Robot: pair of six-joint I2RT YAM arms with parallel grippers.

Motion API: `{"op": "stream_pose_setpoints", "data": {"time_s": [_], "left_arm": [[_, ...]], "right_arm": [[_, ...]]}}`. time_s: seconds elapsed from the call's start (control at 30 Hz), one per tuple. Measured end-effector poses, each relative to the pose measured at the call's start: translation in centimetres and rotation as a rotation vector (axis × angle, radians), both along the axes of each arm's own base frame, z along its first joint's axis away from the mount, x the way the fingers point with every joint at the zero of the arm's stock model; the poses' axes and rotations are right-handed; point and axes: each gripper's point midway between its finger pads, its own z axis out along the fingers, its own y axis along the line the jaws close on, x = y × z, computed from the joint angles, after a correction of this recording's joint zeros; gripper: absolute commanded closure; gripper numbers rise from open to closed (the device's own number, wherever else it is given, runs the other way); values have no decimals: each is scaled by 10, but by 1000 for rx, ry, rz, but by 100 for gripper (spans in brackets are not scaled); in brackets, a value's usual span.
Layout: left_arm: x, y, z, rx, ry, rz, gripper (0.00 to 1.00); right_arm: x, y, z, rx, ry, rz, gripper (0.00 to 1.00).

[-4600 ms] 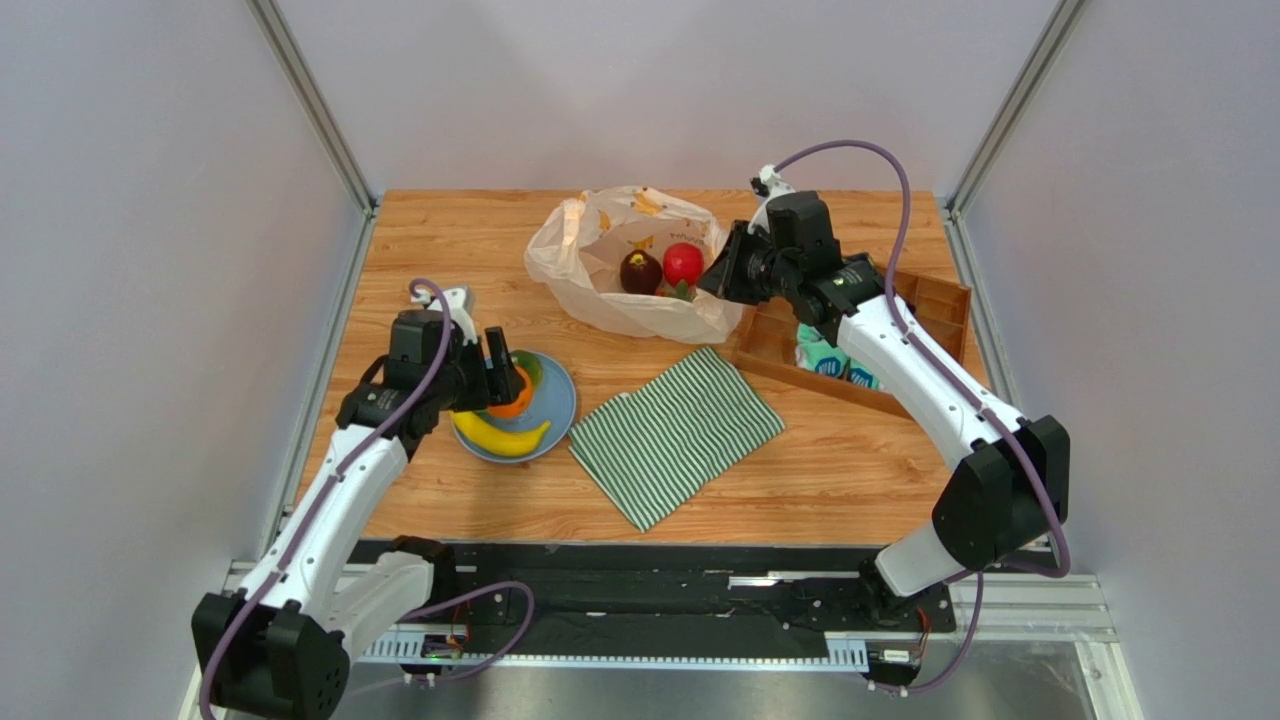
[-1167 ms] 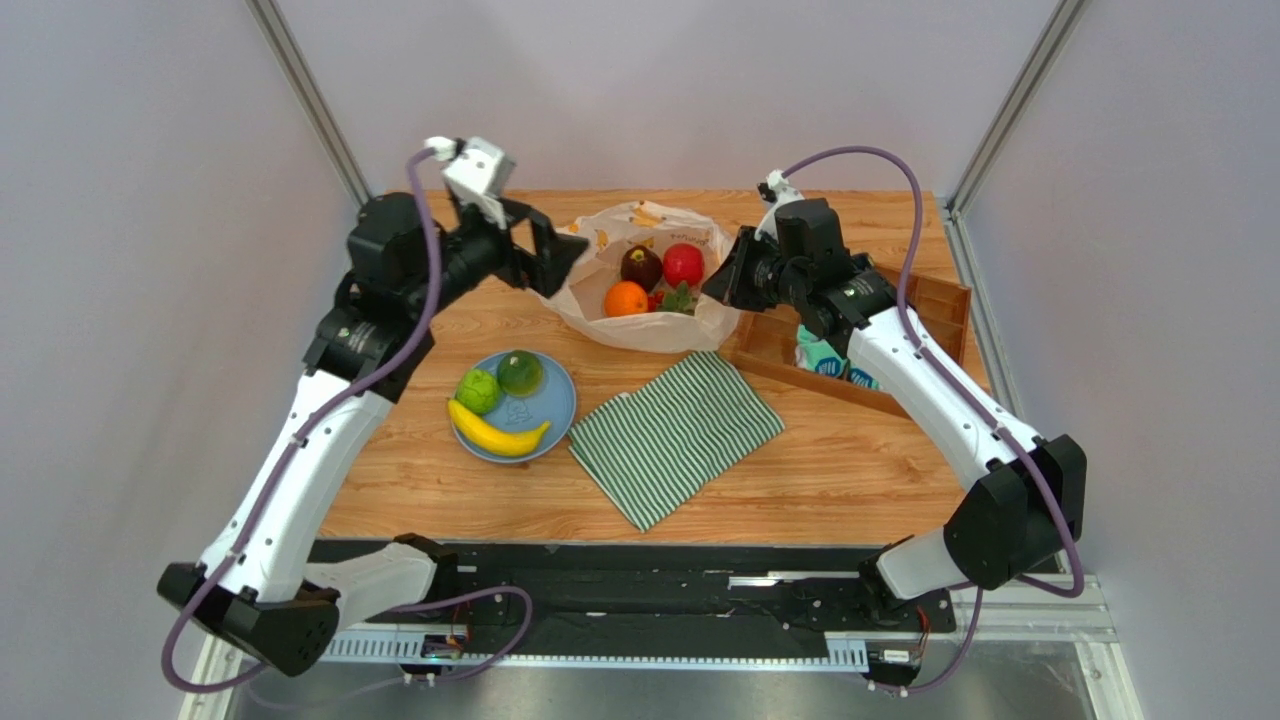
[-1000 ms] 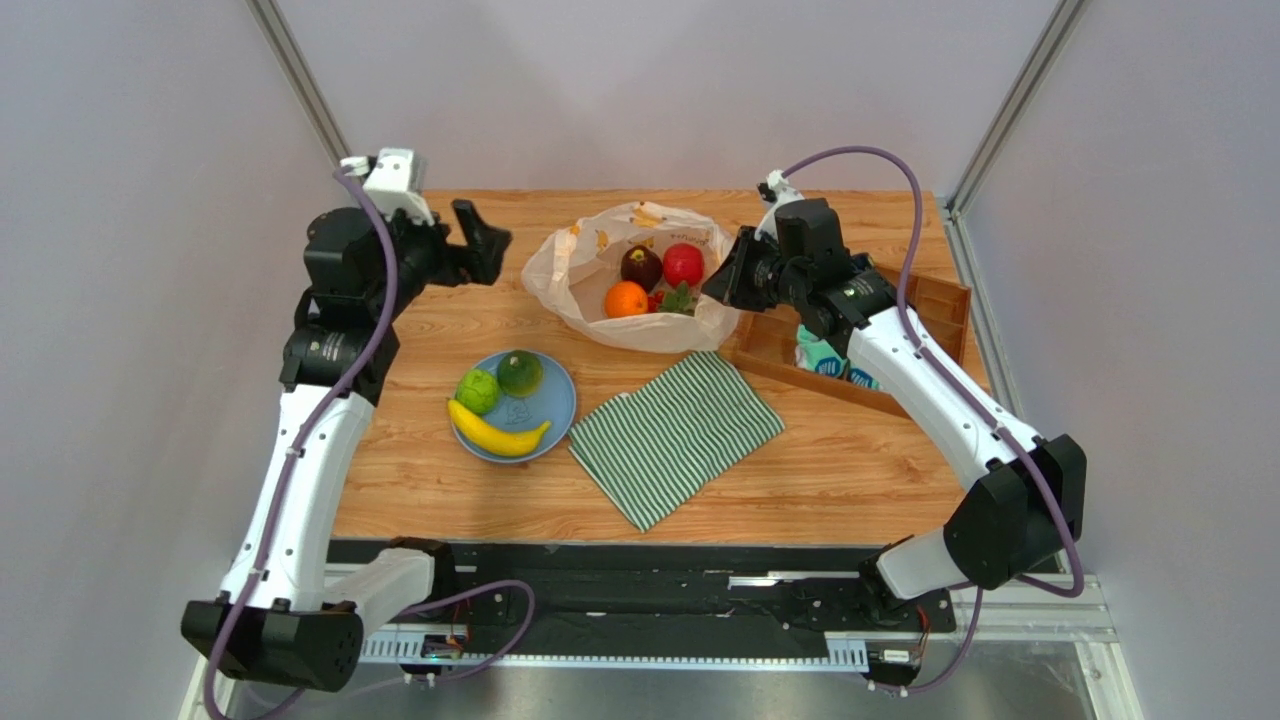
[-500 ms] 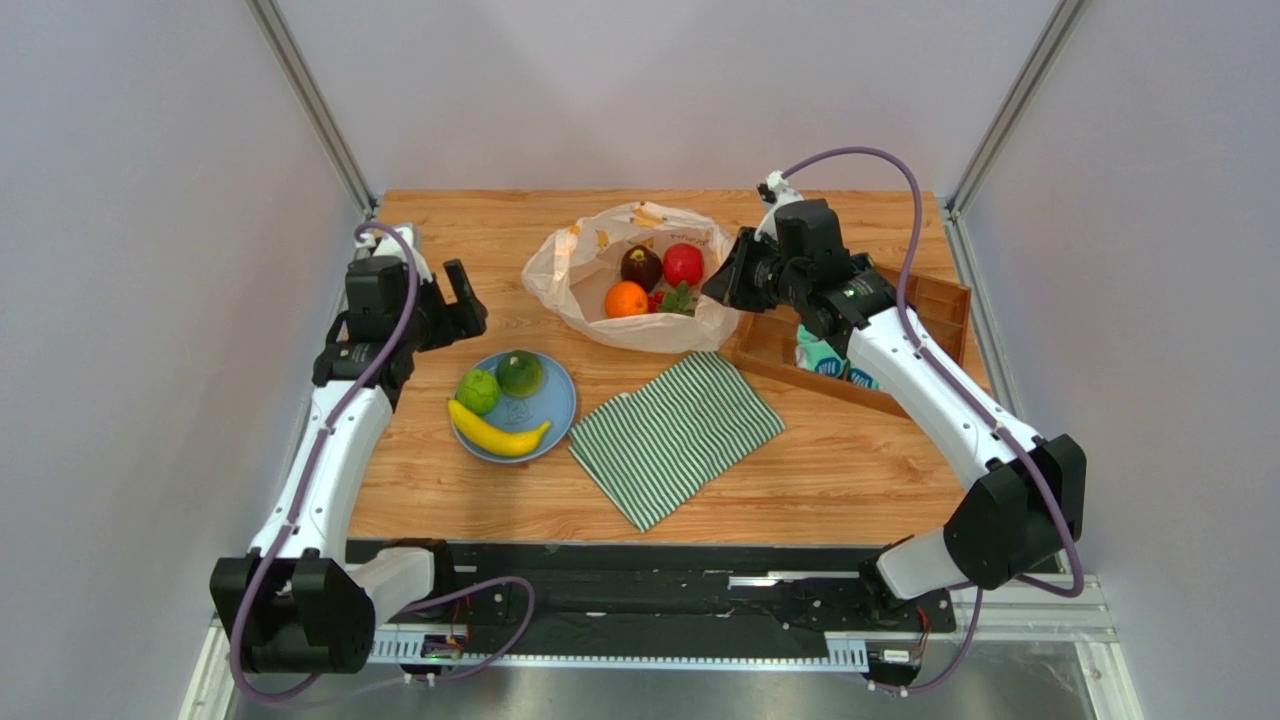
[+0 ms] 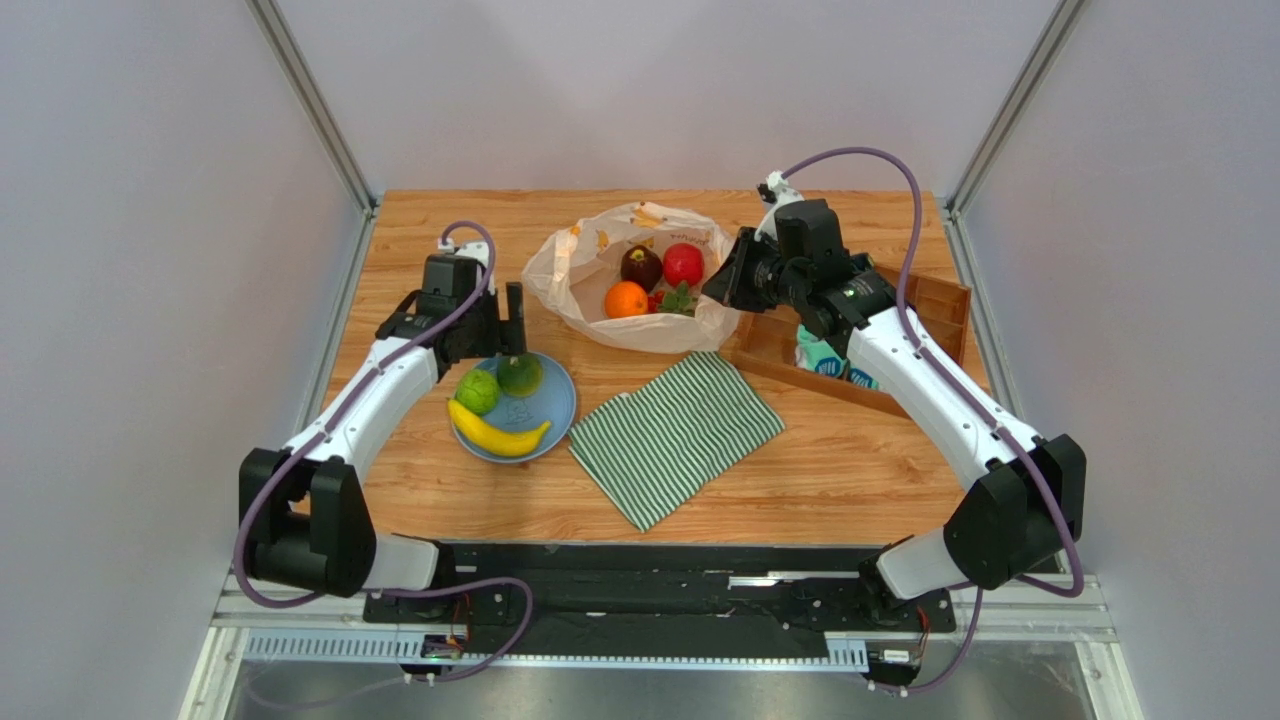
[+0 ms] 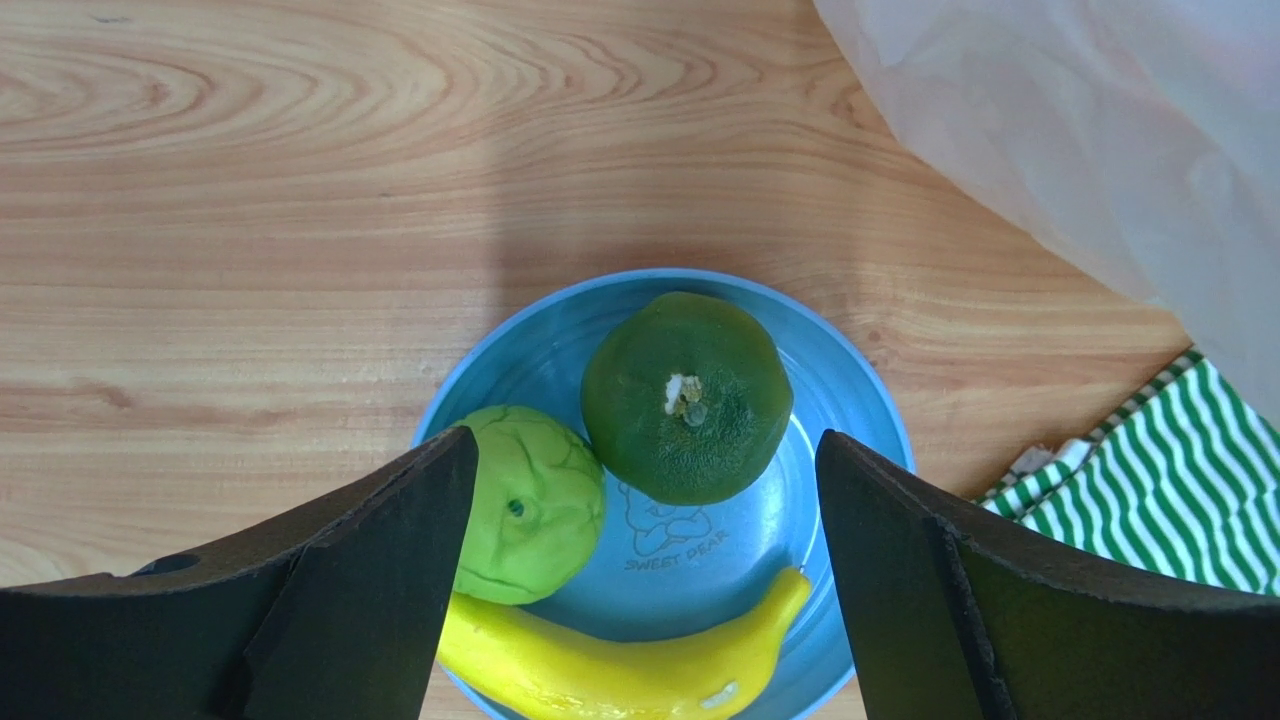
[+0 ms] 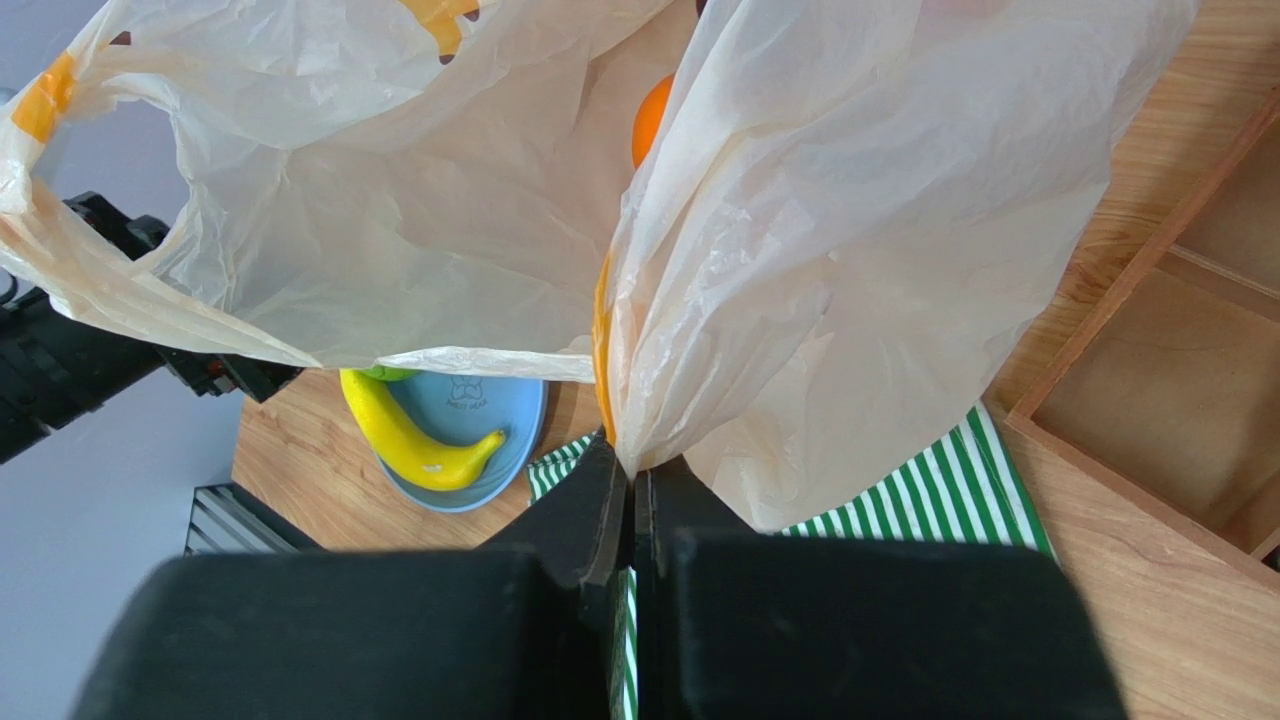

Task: Place the fruits into the plastic bag

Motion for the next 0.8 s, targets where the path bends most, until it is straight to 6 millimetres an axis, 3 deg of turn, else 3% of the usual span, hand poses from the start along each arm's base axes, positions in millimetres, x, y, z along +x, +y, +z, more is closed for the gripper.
{"op": "stream_pose_setpoints", "data": {"time_s": [0.3, 0.5, 0.8], "left_arm": [[12, -11, -18, 6, 57, -44, 8], [11, -16, -42, -3, 133, -61, 8], [9, -22, -61, -24, 194, -81, 8]], "right_arm": [[-1, -1, -2, -5, 3, 0, 100], [-1, -2, -4, -11, 7, -5, 100], [-2, -3, -5, -15, 13, -5, 100]]}}
